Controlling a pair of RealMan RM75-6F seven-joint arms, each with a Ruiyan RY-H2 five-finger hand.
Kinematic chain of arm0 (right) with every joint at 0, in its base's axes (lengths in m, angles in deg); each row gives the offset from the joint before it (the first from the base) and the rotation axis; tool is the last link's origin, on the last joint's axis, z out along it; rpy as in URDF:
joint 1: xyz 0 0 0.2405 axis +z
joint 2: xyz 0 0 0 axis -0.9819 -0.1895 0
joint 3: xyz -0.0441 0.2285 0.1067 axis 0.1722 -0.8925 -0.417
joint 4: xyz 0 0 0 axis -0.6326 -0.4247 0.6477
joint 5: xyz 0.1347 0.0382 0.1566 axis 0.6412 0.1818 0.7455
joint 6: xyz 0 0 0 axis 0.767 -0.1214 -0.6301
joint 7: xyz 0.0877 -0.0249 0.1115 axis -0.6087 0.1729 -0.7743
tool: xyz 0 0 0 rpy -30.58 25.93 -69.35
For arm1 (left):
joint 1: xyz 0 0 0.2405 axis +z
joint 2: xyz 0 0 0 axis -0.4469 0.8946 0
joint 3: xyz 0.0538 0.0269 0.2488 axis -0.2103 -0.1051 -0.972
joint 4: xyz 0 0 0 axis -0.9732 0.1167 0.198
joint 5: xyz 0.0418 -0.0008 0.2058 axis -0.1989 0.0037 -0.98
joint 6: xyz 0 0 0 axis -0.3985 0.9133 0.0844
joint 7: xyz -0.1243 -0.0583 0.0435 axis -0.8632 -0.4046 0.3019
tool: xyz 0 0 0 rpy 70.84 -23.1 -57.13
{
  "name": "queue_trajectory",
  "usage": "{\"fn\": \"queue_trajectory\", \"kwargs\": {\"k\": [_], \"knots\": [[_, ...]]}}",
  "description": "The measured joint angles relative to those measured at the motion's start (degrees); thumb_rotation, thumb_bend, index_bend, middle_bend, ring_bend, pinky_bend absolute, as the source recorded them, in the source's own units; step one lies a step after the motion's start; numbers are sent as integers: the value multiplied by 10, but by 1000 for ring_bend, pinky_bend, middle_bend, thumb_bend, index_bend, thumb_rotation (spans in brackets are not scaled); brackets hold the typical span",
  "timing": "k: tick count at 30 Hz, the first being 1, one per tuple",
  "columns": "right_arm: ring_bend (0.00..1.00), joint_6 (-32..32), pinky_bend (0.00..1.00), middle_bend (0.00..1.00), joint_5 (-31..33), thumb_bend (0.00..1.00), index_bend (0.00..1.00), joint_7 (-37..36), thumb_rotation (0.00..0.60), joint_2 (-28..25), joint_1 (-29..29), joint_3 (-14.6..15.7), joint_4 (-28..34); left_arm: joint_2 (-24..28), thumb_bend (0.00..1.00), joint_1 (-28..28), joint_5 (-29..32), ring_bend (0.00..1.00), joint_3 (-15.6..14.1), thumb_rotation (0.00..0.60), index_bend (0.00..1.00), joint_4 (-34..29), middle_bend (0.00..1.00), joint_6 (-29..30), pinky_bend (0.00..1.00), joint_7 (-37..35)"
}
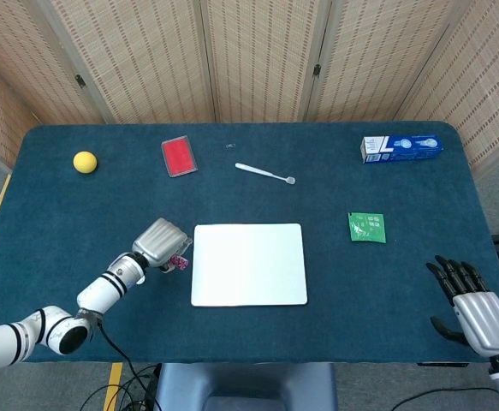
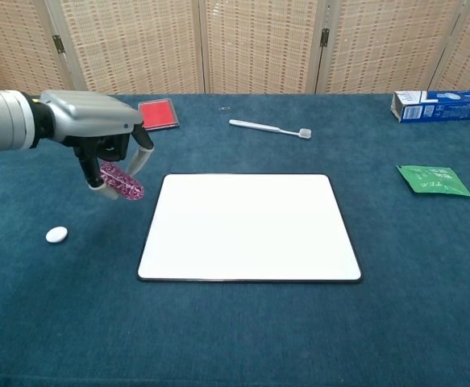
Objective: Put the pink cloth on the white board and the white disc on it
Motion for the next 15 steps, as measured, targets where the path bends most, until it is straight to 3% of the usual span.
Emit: {"fn": "queue_trajectory", "kwargs": {"k": [6,15], "knots": [[0,11,0,0,-40,193,0,-61,600,-18,3,12,-13,-19,233,-28,109,1000,2,600,599,-64,1000,47,902,130],[0,39,0,0,-76,193,0,-144,600,-39,3,24,-42,-116,233,-111,261,1000,15,600,596,-91,1000,112,902,264]]}}
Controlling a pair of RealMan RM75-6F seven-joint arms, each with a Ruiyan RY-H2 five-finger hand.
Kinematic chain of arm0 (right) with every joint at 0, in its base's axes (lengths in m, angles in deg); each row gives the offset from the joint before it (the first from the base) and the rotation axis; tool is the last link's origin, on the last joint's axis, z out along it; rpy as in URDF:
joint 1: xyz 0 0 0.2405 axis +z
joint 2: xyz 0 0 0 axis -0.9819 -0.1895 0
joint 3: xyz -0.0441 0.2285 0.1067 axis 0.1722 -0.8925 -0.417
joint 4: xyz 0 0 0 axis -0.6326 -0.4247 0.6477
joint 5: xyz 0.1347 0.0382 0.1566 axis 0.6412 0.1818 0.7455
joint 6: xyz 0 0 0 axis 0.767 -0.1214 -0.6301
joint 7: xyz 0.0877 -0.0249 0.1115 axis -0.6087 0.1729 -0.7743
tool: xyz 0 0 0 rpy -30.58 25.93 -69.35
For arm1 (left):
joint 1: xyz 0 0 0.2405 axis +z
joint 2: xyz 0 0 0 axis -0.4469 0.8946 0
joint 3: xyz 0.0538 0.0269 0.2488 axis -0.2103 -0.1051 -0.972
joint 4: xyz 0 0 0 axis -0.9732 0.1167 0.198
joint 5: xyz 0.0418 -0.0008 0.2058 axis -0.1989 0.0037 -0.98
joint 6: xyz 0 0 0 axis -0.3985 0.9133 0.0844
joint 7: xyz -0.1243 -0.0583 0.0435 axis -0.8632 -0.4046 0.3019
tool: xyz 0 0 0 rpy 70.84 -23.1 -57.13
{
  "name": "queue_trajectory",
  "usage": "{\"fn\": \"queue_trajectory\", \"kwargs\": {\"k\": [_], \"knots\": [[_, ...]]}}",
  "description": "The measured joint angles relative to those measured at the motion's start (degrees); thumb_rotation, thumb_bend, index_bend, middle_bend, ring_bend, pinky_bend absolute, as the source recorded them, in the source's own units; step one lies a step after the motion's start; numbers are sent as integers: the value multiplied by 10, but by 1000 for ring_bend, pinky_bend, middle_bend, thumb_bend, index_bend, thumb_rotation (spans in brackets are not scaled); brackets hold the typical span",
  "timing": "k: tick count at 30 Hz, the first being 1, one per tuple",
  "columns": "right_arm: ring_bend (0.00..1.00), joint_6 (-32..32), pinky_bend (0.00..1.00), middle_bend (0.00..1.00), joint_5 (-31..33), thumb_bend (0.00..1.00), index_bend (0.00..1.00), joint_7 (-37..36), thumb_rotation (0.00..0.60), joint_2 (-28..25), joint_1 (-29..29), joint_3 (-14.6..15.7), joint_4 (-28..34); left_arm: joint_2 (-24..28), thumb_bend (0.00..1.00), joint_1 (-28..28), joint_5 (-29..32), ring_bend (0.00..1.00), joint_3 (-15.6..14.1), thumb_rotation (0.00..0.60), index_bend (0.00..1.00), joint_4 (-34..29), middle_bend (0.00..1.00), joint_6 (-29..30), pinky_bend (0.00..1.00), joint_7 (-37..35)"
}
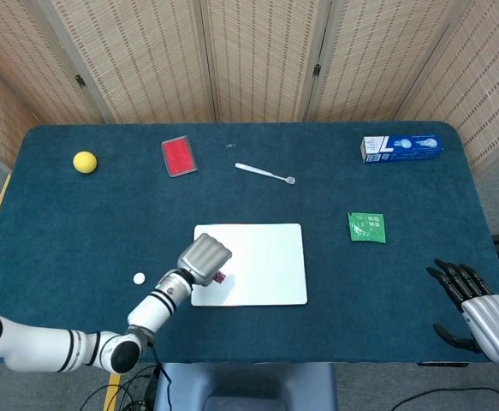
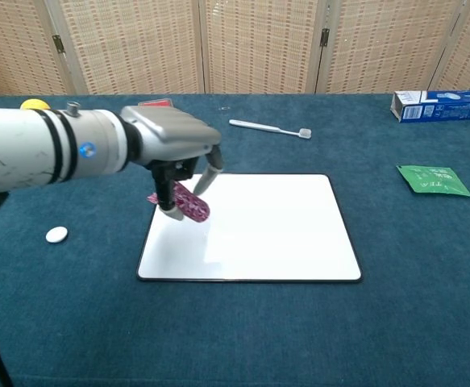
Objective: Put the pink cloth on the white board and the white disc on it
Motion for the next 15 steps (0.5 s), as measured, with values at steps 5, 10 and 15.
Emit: {"fn": "queue_trajectory", "kwargs": {"k": [5,10,15], "knots": [[0,9,0,0,-10,193,0,-21,600,-5,0,5,-11,-46,233,-44,49,1000,16,600,596,13,1000,16,902,30],[0,6,0,0,-13,194,0,-32,600,-7,4,7,-16,-76,233,-77,80,1000,36,600,590,49,1000,9,902,36],[0,8,0,0,-8,193,0,-39,600,-8,4,6,-18,-99,233,-98,97,1000,44,600,544,92,1000,-15,902,27]]}}
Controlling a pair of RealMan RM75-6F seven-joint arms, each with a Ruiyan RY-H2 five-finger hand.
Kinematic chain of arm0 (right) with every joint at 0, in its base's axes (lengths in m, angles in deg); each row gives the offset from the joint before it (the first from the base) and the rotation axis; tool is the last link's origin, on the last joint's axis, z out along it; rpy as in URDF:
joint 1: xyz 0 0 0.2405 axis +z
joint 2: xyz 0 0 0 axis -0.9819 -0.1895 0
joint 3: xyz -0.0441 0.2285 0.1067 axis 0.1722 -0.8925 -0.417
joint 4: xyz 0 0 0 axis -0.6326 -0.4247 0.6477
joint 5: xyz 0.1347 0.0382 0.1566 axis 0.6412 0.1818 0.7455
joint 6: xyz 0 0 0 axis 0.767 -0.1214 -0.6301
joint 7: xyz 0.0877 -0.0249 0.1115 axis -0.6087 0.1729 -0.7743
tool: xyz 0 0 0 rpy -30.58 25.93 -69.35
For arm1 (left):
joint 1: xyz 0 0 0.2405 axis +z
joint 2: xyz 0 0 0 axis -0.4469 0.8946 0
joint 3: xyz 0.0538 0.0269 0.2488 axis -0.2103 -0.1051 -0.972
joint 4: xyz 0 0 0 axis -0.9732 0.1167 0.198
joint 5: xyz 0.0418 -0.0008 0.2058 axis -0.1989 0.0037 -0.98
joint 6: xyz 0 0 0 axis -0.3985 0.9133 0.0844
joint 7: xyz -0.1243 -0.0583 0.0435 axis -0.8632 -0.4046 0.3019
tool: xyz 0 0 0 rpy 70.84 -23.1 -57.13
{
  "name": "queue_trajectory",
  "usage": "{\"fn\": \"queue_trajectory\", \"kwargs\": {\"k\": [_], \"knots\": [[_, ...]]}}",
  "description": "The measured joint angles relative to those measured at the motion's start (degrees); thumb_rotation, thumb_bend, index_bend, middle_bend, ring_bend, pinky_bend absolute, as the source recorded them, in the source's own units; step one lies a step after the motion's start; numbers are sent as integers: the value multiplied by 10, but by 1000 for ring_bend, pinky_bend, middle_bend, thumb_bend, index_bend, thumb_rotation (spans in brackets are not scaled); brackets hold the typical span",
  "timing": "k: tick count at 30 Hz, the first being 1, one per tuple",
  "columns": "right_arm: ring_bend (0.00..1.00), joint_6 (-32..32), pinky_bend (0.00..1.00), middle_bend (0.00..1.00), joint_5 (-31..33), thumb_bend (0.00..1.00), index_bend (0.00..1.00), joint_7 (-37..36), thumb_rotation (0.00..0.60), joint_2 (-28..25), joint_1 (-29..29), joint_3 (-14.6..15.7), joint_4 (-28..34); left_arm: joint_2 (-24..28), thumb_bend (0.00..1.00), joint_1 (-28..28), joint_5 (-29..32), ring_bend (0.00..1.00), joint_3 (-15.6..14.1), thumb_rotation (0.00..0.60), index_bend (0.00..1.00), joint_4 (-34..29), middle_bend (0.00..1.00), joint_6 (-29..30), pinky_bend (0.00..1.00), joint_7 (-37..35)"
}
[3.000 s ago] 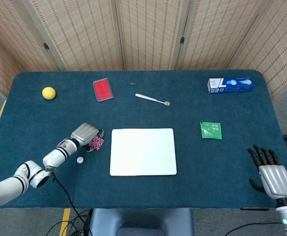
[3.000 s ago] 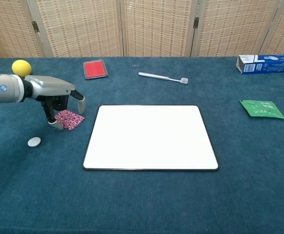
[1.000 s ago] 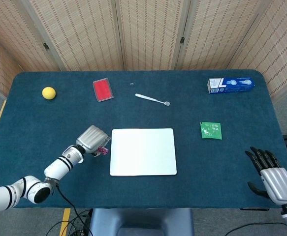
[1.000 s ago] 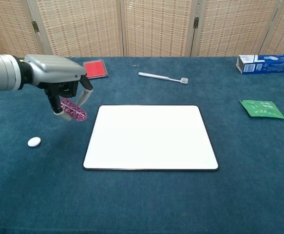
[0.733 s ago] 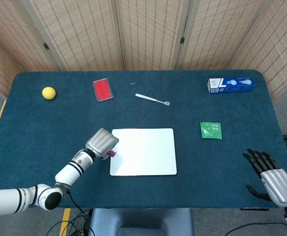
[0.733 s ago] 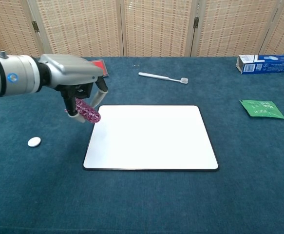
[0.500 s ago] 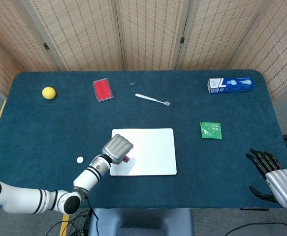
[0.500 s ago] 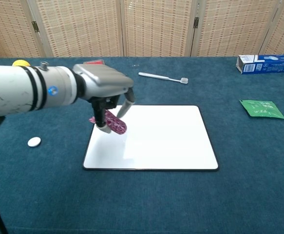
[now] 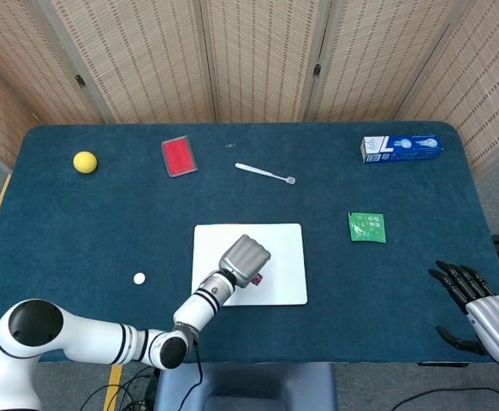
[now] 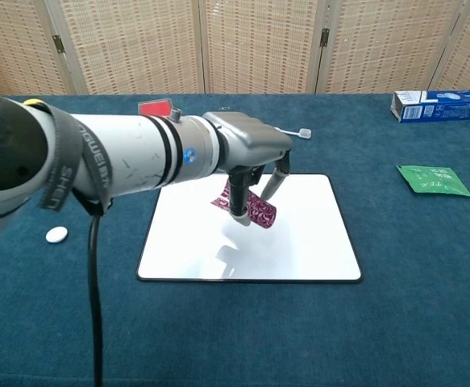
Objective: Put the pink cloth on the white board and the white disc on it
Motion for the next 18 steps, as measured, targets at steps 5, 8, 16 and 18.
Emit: {"fn": "queue_trajectory", "kwargs": {"k": [5,8,16,18], "knots": [[0,-5,0,0,5,193,0,-3,600,0,3,-2,-2,-21,233,-13,14,1000,0,600,415,47,1000,-22,902,-19],[0,-6,0,0,7,193,0,-7,600,-1,4,-2,-3,-30,233,-21,28,1000,0,600,253,63,1000,-24,902,-24],[0,0,0,0,5,194,0,-8,600,-1,2,-1,-6,-26,233,-31,45,1000,-1,600,128,42,1000,0,902,-23],[0,1,0,0,4,194,0,-4,600,0,1,-1,-5,-21,233,-31,48,1000,-1,600,144,28,1000,7,902,-22]]}}
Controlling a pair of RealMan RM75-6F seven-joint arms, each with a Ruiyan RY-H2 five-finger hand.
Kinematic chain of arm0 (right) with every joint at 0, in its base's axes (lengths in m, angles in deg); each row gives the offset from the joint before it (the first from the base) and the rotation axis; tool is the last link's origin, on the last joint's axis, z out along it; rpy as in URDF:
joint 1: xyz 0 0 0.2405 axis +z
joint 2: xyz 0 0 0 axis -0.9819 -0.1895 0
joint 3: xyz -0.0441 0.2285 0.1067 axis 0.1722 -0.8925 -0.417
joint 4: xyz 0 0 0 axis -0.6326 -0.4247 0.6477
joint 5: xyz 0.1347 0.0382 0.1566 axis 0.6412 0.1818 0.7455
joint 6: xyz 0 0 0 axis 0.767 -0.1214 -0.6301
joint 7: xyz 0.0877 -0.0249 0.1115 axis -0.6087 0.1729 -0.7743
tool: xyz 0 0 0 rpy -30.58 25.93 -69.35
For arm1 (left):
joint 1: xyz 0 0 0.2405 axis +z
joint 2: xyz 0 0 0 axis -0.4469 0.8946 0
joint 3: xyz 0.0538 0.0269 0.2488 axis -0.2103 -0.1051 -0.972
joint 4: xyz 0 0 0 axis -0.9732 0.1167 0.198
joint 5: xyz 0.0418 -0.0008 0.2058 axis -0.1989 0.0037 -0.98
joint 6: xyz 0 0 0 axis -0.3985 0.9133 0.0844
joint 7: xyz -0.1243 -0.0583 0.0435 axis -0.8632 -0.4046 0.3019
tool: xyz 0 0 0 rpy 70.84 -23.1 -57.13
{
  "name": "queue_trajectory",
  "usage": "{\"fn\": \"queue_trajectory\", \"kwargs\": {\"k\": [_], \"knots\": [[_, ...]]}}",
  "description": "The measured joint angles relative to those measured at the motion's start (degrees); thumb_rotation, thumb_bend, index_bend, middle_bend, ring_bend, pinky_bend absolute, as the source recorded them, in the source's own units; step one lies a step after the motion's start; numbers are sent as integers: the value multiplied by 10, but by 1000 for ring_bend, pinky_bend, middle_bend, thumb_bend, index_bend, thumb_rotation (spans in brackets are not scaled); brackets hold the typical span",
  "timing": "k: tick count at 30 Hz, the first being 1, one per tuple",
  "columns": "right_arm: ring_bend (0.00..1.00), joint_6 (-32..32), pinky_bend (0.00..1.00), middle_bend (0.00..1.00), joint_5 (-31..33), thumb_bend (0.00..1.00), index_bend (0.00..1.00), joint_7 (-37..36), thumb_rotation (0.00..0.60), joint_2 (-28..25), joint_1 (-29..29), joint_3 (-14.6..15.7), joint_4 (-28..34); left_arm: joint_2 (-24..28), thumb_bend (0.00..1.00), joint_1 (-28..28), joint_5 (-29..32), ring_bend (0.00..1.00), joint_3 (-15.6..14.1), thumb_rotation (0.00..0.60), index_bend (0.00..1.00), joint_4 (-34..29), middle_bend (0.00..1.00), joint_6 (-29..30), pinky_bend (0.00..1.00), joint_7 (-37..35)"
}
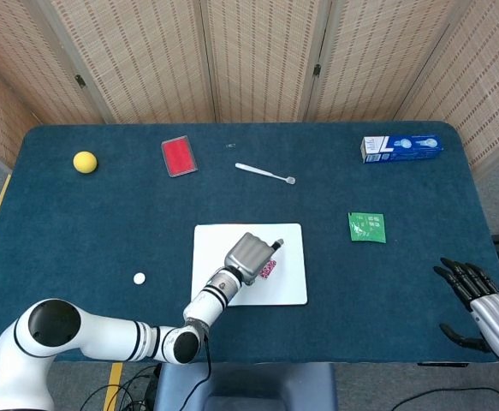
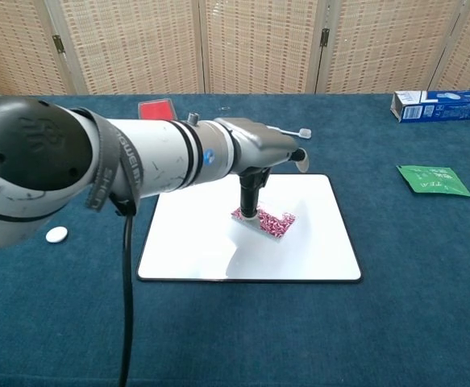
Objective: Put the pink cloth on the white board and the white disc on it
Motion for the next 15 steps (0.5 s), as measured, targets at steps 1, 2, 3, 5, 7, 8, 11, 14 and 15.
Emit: {"fn": "queue_trajectory", "kwargs": {"k": [1,2,3,5,7,8,11,14,15], "knots": [[0,1,0,0,-1,193,0,1,600,0,0,0,0,5,232,1,1,1000,0,600,160,-12,1000,5,902,0],[0,1,0,0,-2,193,0,2,600,1,-1,1,1,9,232,2,1,1000,-1,600,178,-23,1000,9,902,0],[0,1,0,0,-3,193,0,4,600,1,-1,1,1,15,232,3,-1,1000,-2,600,199,-35,1000,14,902,-1],[0,1,0,0,-6,193,0,7,600,1,-1,3,1,33,233,11,-8,1000,-5,600,245,-70,1000,30,902,-4],[0,-1,0,0,-9,193,0,13,600,3,0,4,3,57,232,23,-23,1000,-13,600,304,-115,1000,51,902,-9],[0,-2,0,0,-11,194,0,15,600,3,0,5,3,69,232,30,-31,1000,-17,600,333,-136,1000,61,902,-12],[0,-5,0,0,-14,194,0,26,600,5,1,7,7,120,232,64,-68,1000,-40,600,378,-211,1000,101,902,-25],[0,-10,0,0,-16,194,0,41,600,8,2,8,11,176,242,110,-111,1000,-73,600,387,-265,1000,138,902,-47],[0,-13,0,0,-16,193,0,47,600,10,3,8,14,189,247,124,-122,1000,-83,600,390,-273,1000,145,902,-56]]}}
